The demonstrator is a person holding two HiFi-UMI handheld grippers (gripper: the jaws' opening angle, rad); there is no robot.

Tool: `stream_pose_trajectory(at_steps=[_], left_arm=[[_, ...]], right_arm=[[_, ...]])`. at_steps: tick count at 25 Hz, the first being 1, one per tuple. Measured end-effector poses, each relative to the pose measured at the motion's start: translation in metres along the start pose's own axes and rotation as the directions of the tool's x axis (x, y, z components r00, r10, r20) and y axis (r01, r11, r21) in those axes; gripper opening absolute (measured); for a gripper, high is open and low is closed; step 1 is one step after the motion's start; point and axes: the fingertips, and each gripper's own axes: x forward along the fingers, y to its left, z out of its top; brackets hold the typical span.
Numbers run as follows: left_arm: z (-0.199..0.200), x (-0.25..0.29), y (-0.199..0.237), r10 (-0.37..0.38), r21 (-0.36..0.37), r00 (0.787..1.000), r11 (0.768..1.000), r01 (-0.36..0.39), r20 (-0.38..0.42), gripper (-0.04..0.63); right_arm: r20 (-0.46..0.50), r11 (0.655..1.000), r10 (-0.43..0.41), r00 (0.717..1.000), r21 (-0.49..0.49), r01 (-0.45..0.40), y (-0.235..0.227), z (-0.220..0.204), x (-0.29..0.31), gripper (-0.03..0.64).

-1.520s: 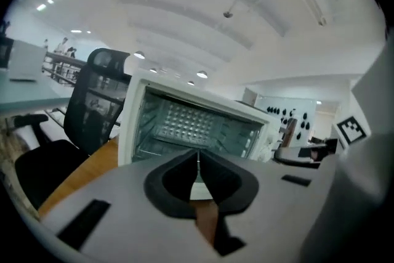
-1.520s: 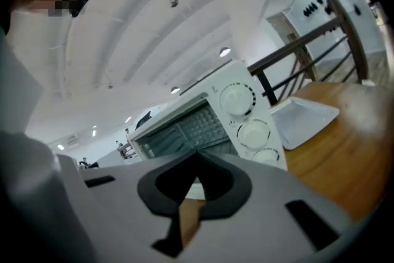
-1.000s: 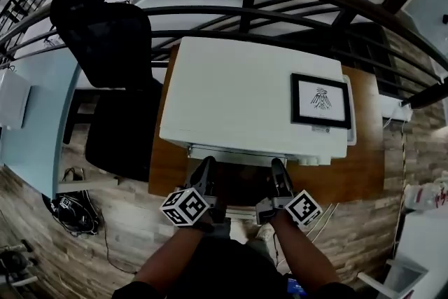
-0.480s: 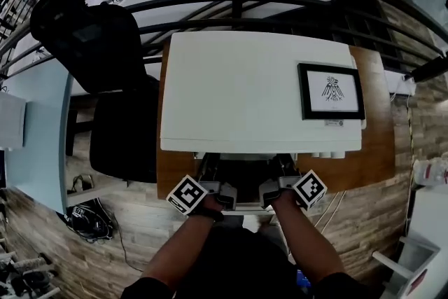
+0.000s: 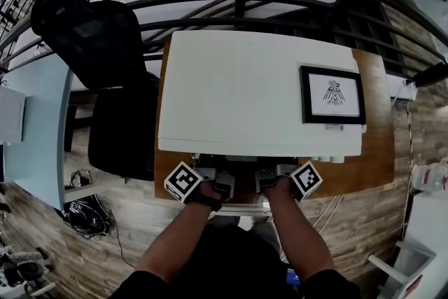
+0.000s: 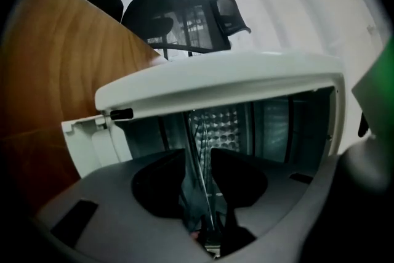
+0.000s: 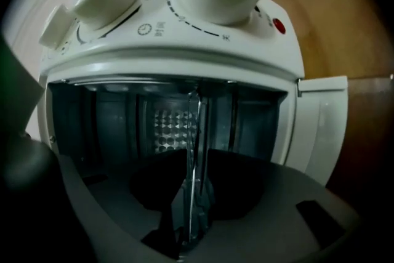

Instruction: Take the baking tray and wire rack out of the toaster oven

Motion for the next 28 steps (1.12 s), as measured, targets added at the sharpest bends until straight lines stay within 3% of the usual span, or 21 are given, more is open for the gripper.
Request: stream_pose_trajectory(at_steps=[2, 4, 6, 7, 20, 28], left_arm=[[0.002, 0.002, 0.007, 0.029, 0.013, 1.000, 0.999, -0.029, -0.009, 0.137], [-0.002, 0.007, 0.001, -0.012, -0.029, 1.000, 1.000, 0.012, -0.017, 0.127], [-0.006, 0.009, -0.008, -0.053, -0.060, 0.998, 0.997, 0.051, -0.028, 0.034], [-0.007, 0.007, -0.009, -0.057, -0.066, 0.998, 0.996, 0.055, -0.033, 0.021], [-0.013, -0.019, 0.002, -0.054, -0.066, 0.997, 0.997, 0.050, -0.056, 0.021], [-0.025, -0.052, 0.004, -0.093, -0.140, 0.993, 0.987, 0.082, -0.069, 0.018]], right_arm=[[0.003, 1.000, 0.019, 1.000, 0.017, -0.019, 0.002, -0.001, 0.003, 0.051], [-0.001, 0.998, 0.044, 0.999, 0.036, -0.044, 0.006, -0.004, 0.003, 0.000], [-0.014, 0.998, 0.054, 0.998, 0.044, -0.053, 0.006, -0.005, 0.000, -0.003], [-0.022, 0.998, 0.053, 0.998, 0.042, -0.052, 0.004, -0.006, -0.003, -0.003], [-0.059, 0.996, 0.057, 0.997, 0.066, -0.053, -0.001, -0.013, -0.029, -0.003], [-0.105, 0.997, 0.057, 0.993, 0.064, -0.051, -0.010, -0.025, -0.062, -0.003]])
